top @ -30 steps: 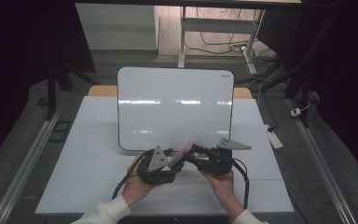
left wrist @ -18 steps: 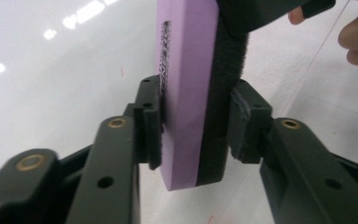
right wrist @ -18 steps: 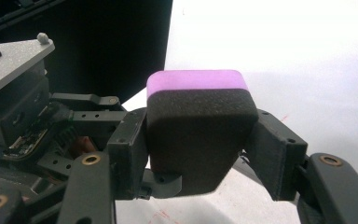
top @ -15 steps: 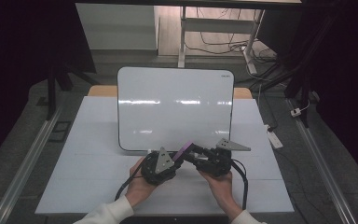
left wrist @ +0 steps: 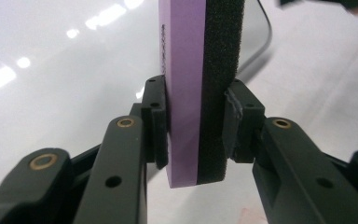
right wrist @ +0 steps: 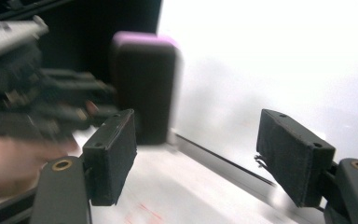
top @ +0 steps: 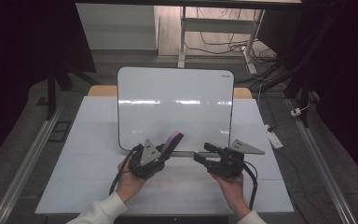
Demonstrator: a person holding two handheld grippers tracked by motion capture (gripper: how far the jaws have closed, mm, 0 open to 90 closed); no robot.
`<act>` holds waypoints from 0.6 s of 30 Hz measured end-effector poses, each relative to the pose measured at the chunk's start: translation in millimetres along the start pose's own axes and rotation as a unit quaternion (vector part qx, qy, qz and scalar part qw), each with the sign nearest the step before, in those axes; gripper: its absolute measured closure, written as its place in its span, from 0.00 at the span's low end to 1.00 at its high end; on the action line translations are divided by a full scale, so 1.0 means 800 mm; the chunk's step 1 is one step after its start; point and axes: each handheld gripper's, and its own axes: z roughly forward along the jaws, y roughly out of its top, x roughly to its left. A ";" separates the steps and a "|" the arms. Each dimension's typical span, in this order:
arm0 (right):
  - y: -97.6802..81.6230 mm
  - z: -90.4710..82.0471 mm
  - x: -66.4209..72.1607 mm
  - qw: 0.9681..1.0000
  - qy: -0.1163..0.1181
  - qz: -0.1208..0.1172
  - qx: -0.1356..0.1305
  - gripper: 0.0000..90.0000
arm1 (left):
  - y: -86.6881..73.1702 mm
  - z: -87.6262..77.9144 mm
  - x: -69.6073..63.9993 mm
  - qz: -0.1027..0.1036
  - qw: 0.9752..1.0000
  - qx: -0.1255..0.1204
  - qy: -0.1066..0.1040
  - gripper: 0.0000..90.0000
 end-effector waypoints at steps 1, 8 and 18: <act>-0.001 -0.005 -0.004 1.000 -0.003 0.002 0.000 0.31 | 0.001 -0.004 0.005 -0.006 1.000 -0.005 0.004 0.72; -0.012 -0.045 -0.033 0.999 -0.042 0.005 0.013 0.31 | 0.013 -0.033 0.046 -0.041 0.998 -0.027 0.041 0.72; -0.021 -0.091 -0.057 0.996 -0.085 -0.008 0.016 0.31 | 0.049 -0.063 0.128 -0.087 0.990 -0.034 0.109 0.72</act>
